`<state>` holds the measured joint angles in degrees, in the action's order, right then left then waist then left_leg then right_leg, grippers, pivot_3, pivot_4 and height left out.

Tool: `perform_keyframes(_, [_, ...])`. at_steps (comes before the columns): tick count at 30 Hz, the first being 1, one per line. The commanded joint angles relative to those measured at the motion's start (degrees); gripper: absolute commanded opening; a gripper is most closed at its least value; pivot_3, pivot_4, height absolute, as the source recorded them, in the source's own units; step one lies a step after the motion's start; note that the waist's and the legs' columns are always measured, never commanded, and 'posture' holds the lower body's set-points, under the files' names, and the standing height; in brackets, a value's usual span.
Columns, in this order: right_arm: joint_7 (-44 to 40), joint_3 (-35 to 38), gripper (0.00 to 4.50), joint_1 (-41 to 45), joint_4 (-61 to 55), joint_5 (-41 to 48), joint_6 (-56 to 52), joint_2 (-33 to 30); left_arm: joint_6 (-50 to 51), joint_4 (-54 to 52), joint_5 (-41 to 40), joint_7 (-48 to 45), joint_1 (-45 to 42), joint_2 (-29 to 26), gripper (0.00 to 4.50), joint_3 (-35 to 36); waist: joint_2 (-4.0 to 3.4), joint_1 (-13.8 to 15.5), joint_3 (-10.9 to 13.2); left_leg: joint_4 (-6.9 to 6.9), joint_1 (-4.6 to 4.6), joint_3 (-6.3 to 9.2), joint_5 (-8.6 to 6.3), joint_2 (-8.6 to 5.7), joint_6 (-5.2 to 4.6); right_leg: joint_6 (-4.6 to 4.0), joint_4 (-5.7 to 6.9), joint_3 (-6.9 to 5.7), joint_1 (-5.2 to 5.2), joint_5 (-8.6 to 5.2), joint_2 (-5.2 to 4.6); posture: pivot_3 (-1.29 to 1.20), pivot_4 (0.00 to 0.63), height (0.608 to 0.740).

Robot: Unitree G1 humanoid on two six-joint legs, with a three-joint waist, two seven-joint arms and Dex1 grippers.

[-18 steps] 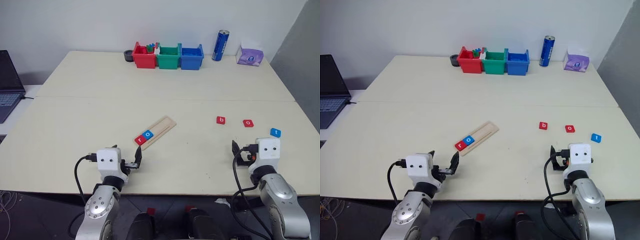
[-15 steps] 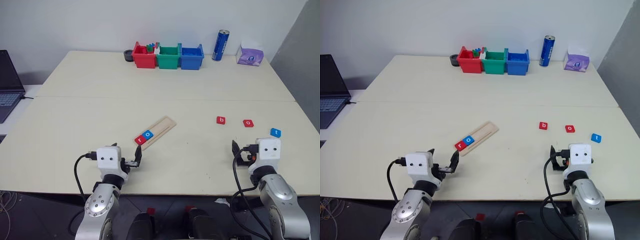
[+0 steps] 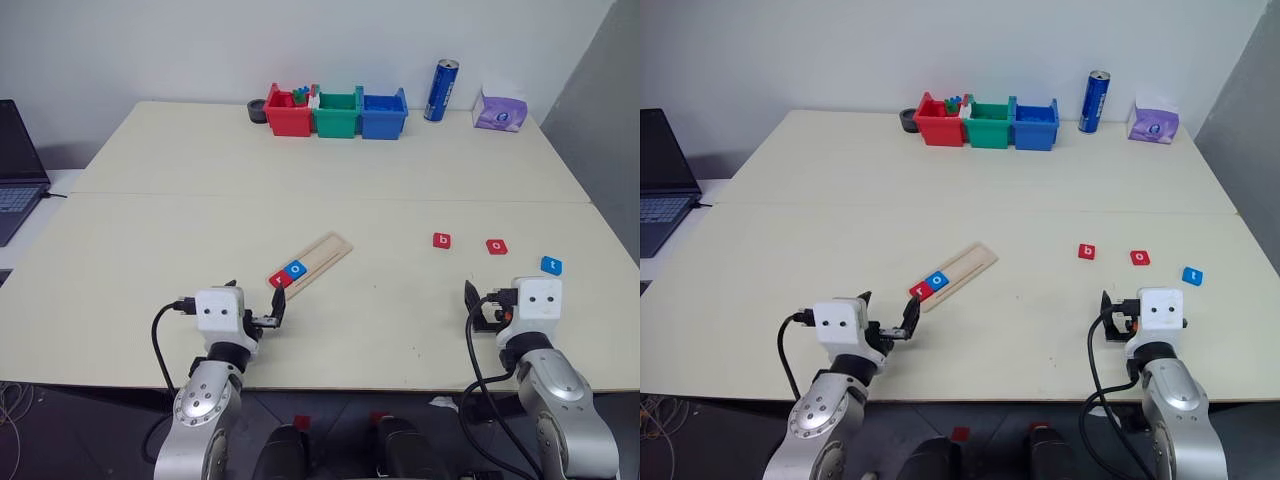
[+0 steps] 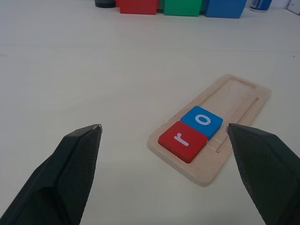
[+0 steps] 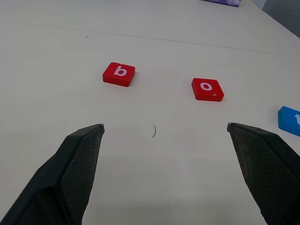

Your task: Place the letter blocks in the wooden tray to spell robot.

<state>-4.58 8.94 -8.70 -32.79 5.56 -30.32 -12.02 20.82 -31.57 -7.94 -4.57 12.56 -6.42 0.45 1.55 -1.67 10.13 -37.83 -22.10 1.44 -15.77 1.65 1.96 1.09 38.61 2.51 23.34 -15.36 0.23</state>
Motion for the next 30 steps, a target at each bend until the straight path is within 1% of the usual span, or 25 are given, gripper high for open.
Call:
perform_keyframes(1, [0.4, 0.4, 4.47, 0.7, -2.1, -0.5, 0.5, -0.1, -1.5, -0.9, -0.1, -0.3, -0.6, 0.3, 4.50, 0.0, 0.00, 0.0, 0.0, 0.00, 0.00, 0.00, 0.00, 0.00, 0.00, 0.00, 0.00, 0.00, 0.00, 0.00, 0.00, 0.00, 0.150, 0.740])
perform_keyframes(10, [-0.3, 0.5, 4.47, 2.1, -1.8, -0.2, 0.5, -0.7, -2.6, -0.3, -0.3, -1.5, -0.4, -0.2, 4.50, 0.3, 0.00, 0.0, 0.0, 0.00, 0.00, 0.00, 0.00, -0.01, 0.01, 0.00, 0.00, 0.00, 0.00, 0.00, 0.02, 0.00, 0.150, 0.740])
perform_keyframes(14, [-0.5, 1.1, 4.47, 4.2, -1.1, 0.4, -0.3, -1.1, -3.0, 0.7, -0.8, -2.4, -1.7, -0.5, 4.50, 0.8, 0.00, 0.0, 0.0, -0.01, 0.01, 0.00, 0.00, -0.01, 0.01, 0.00, 0.01, 0.00, 0.00, 0.00, 0.04, 0.00, 0.150, 0.740])
perform_keyframes(16, [-1.1, 1.2, 4.47, 6.0, -0.9, 1.0, -1.1, -1.7, -3.2, 1.0, -1.8, -3.8, -3.4, -1.5, 4.50, 1.8, 0.01, 0.0, 0.0, -0.01, 0.02, 0.00, 0.00, -0.03, 0.01, 0.00, 0.03, -0.01, 0.00, 0.00, 0.06, 0.00, 0.150, 0.740])
perform_keyframes(20, [-4.1, 2.5, 4.47, 12.0, 0.0, 3.9, -4.1, -4.2, -0.5, 2.1, -7.9, -10.8, -8.8, -5.8, 4.50, 4.2, 0.02, 0.0, 0.0, -0.02, 0.02, 0.01, 0.00, -0.06, 0.01, -0.01, 0.06, -0.03, 0.00, 0.01, 0.16, 0.00, 0.150, 0.740])
perform_keyframes(22, [-7.1, 3.5, 4.47, 16.2, 0.6, 7.7, -6.9, -5.8, 2.5, 2.6, -11.8, -14.3, -12.2, -8.7, 4.50, 5.7, 0.01, -0.1, 0.1, -0.02, 0.03, 0.00, 0.00, -0.06, 0.01, -0.01, 0.10, -0.04, 0.01, 0.01, 0.18, 0.00, 0.150, 0.740])
perform_keyframes(23, [-10.3, 3.3, 4.47, 18.0, 0.5, 10.2, -8.1, -7.5, 3.5, 3.0, -13.0, -16.1, -13.6, -10.4, 4.50, 6.0, 0.01, 0.0, 0.1, -0.02, 0.04, 0.00, 0.00, -0.06, 0.01, -0.01, 0.11, -0.05, 0.01, 0.01, 0.19, 0.00, 0.150, 0.740])
perform_keyframes(25, [-16.7, 2.6, 4.47, 20.4, 0.3, 14.9, -10.0, -10.8, 4.4, 3.9, -13.9, -18.9, -15.2, -13.1, 4.50, 5.7, -0.01, -0.1, 0.1, -0.01, 0.05, -0.01, 0.00, -0.06, 0.01, -0.01, 0.12, -0.06, 0.01, 0.01, 0.21, 0.00, 0.150, 0.740])
perform_keyframes(26, [-22.1, 1.9, 4.47, 21.6, 0.0, 18.4, -11.1, -13.8, 4.7, 4.4, -14.2, -20.9, -15.9, -14.8, 4.50, 5.0, -0.01, -0.1, 0.1, -0.01, 0.07, -0.01, 0.00, -0.05, 0.00, -0.01, 0.10, -0.07, 0.00, 0.00, 0.22, 0.00, 0.150, 0.740])
perform_keyframes(28, [-30.3, 2.7, 4.47, 24.3, 0.8, 26.4, -15.1, -18.4, 4.9, 6.1, -13.8, -24.1, -17.7, -17.6, 4.50, 3.6, -0.02, -0.1, 0.1, 0.00, 0.05, -0.01, -0.01, -0.04, 0.00, -0.04, 0.07, -0.07, 0.00, -0.02, 0.22, 0.00, 0.150, 0.740])
perform_keyframes(30, [-33.9, 3.5, 4.47, 25.9, 1.9, 31.1, -17.6, -21.1, 4.6, 7.4, -13.7, -25.5, -18.8, -18.7, 4.50, 3.0, -0.02, -0.1, 0.2, 0.00, 0.04, 0.01, -0.03, -0.03, -0.04, -0.05, 0.04, -0.08, -0.01, -0.03, 0.22, 0.00, 0.150, 0.740])
